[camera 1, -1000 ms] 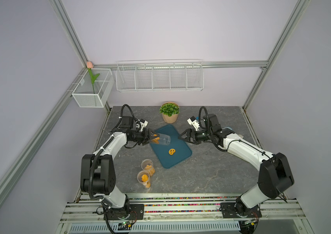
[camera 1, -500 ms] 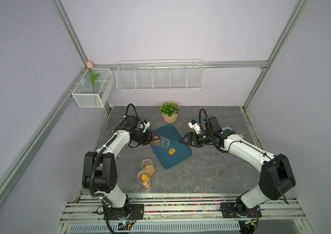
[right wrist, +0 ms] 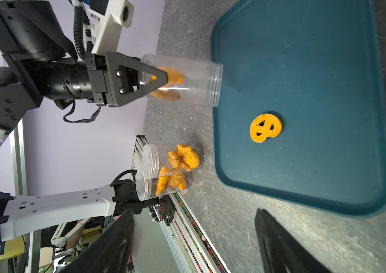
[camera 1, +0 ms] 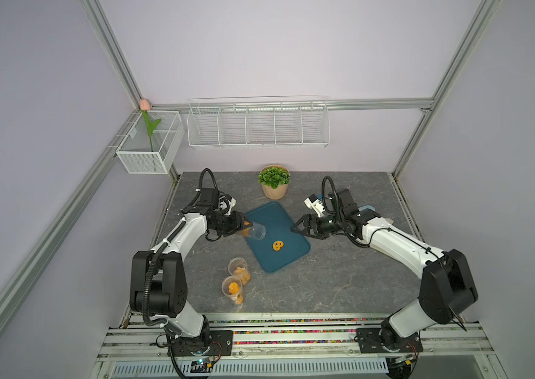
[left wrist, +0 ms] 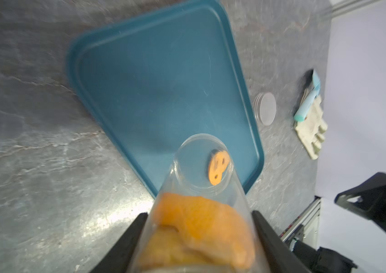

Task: Pour the cookies out of the jar
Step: Pour the cookies in the jar onto the tray.

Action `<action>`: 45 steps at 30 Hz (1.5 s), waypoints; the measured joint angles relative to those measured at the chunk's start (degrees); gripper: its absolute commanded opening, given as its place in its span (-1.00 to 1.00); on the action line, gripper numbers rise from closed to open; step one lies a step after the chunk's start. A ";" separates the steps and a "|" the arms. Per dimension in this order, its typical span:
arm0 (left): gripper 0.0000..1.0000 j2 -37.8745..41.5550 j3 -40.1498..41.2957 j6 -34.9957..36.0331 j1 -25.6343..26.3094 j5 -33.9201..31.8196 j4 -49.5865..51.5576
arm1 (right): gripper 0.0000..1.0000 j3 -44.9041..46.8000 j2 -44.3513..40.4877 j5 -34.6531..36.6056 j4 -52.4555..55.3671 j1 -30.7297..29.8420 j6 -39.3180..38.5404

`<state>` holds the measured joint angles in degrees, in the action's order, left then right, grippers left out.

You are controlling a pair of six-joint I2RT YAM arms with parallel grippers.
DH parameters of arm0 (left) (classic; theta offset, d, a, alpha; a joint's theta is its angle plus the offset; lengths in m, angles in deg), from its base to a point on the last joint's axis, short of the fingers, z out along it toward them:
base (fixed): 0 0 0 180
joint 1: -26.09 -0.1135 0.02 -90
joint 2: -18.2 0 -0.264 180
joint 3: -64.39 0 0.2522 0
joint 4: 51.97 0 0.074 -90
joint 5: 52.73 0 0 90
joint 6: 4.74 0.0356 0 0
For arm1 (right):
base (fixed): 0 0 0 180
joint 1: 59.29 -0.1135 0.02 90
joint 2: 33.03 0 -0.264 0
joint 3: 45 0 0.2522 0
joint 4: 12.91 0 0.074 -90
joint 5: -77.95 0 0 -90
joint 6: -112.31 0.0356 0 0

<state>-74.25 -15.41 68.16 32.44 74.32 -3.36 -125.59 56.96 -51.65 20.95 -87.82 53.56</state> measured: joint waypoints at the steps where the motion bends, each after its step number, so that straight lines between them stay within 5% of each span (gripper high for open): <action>1: 0.16 -0.15 0.07 -0.46 -0.55 1.03 -0.66 | 0.64 0.00 0.00 0.02 0.11 0.00 -0.04; 6: 0.17 -0.39 -1.36 0.70 2.47 -3.21 1.84 | 0.64 0.09 -0.04 0.44 0.74 0.02 -0.46; 9: 0.15 -0.37 0.09 -1.14 2.38 1.57 -1.49 | 0.64 0.09 -0.13 0.59 1.09 0.07 -0.68; 17: 0.20 1.55 -0.70 1.33 4.15 -10.23 2.38 | 0.64 0.09 -0.33 0.61 1.53 0.33 -1.38; 26: 0.15 1.31 4.15 -3.37 1.11 -0.20 -6.14 | 0.64 0.09 -0.33 0.61 1.60 0.44 -1.38; 29: 0.20 -0.57 0.02 -0.96 3.10 -8.07 0.22 | 0.64 0.09 -0.33 0.83 1.55 0.44 -1.42; 32: 0.18 -0.90 -0.63 -1.51 4.87 -3.52 -3.08 | 0.65 0.09 -0.31 0.81 1.55 0.44 -1.40; 37: 0.20 -1.33 -0.63 0.68 4.81 -7.76 -0.39 | 0.65 0.09 -0.31 1.03 1.55 0.44 -1.46; 41: 0.18 -1.25 2.10 -1.40 2.47 -2.19 -4.24 | 0.65 0.09 -0.31 1.05 1.53 0.61 -1.46; 45: 0.18 -2.14 1.11 0.31 2.54 -5.01 -1.88 | 0.65 0.09 -0.31 1.05 1.53 0.70 -1.46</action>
<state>-76.39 -14.30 68.47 34.97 69.32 -5.24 -125.50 56.66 -50.60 22.48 -87.12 52.09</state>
